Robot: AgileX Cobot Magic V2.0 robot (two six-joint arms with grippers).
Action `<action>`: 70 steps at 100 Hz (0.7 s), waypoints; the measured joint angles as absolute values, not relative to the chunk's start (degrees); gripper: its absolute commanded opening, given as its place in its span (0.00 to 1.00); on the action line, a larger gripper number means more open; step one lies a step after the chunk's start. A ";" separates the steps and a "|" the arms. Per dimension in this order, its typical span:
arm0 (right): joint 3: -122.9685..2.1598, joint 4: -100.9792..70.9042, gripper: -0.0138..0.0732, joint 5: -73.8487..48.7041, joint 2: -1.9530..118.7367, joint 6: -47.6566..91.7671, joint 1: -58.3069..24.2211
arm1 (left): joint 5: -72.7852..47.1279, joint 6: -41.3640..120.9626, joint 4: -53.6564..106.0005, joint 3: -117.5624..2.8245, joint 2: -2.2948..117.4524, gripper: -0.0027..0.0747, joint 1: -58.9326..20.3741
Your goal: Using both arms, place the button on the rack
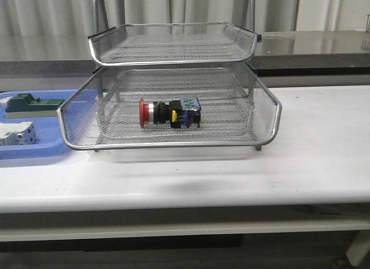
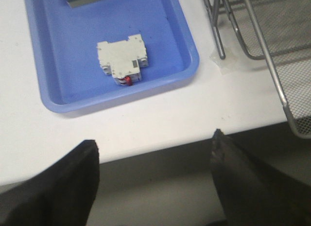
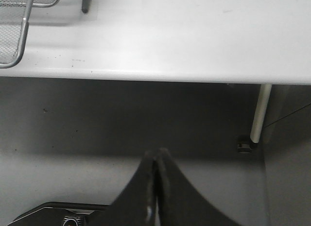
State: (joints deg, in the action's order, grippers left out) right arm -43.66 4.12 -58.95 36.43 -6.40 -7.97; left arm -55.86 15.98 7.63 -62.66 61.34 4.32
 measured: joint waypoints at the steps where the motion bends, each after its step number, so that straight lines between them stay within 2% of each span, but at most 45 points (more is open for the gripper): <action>1: -43.66 4.12 0.08 -58.95 36.43 -6.40 -7.97 | -55.47 15.98 7.73 -61.83 60.84 0.63 4.53; 70: -43.66 4.12 0.08 -58.95 36.43 -6.40 -7.97 | -24.17 15.86 11.24 -23.91 23.10 0.63 5.28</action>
State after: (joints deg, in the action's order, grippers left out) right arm -43.66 4.12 -58.95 36.43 -6.40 -7.97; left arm -24.17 15.86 11.24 -23.91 23.10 5.28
